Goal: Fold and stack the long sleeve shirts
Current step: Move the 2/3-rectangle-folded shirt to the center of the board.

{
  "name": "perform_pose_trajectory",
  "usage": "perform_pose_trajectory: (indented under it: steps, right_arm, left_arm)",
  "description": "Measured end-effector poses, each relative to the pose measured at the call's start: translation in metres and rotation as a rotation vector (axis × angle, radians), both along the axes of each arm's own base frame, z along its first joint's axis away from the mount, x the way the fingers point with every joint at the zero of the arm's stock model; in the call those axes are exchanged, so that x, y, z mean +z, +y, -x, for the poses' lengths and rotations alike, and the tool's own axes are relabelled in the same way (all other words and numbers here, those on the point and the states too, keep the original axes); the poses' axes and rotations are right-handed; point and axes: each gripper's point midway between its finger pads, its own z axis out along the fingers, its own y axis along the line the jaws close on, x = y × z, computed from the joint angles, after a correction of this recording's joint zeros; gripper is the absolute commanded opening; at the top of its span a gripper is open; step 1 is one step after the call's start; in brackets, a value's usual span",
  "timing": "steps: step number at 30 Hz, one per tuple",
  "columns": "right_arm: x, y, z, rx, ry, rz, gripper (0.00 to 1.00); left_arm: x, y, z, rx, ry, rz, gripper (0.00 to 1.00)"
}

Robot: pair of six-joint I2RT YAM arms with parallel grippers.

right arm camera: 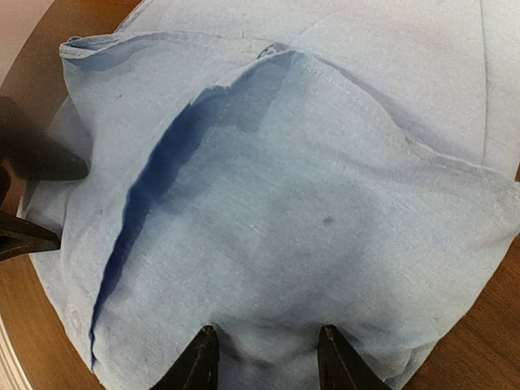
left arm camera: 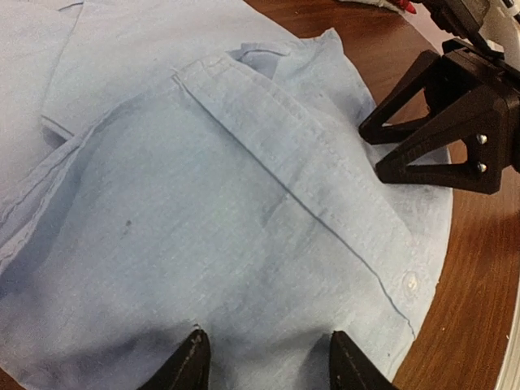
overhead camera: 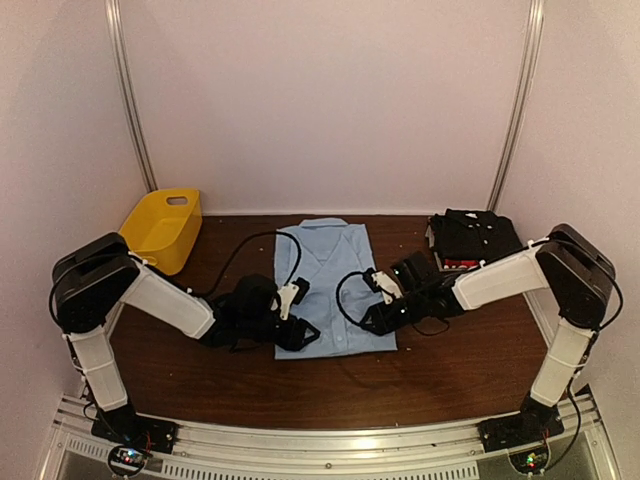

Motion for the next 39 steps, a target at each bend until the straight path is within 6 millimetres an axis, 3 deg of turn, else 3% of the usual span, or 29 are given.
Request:
perform_pose_trajectory:
  steps: [8, 17, 20, 24, 27, 30, 33, 39]
  right_arm:
    - [-0.001, 0.003, 0.009, -0.017, -0.104, 0.027, 0.45]
    - [-0.002, -0.001, 0.060, -0.020, -0.108, 0.045, 0.48]
    - [-0.001, 0.001, 0.084, -0.012, -0.098, 0.042, 0.56]
    - [0.001, 0.002, 0.111, -0.002, -0.090, 0.060, 0.74]
    - [0.009, -0.004, 0.121, -0.003, -0.108, 0.089, 0.83]
    - [0.024, -0.010, 0.125, -0.016, -0.146, 0.096, 0.84]
    - [0.040, -0.013, 0.131, -0.015, -0.198, 0.102, 0.80]
    - [0.050, -0.004, 0.157, 0.067, -0.264, 0.157, 0.69]
  left_arm:
    - [-0.003, 0.002, 0.007, 0.040, -0.063, -0.029, 0.51]
    - [-0.004, 0.001, 0.038, 0.016, -0.114, -0.105, 0.57]
    - [-0.003, 0.009, 0.054, 0.003, -0.116, -0.123, 0.61]
    - [-0.001, 0.031, 0.068, 0.014, -0.107, -0.140, 0.67]
    - [0.010, 0.047, 0.072, 0.040, -0.115, -0.136, 0.74]
    - [0.035, 0.054, 0.070, 0.073, -0.147, -0.095, 0.85]
    - [0.061, 0.059, 0.067, 0.110, -0.180, -0.039, 0.95]
    - [0.092, 0.071, 0.066, 0.163, -0.202, 0.032, 0.97]
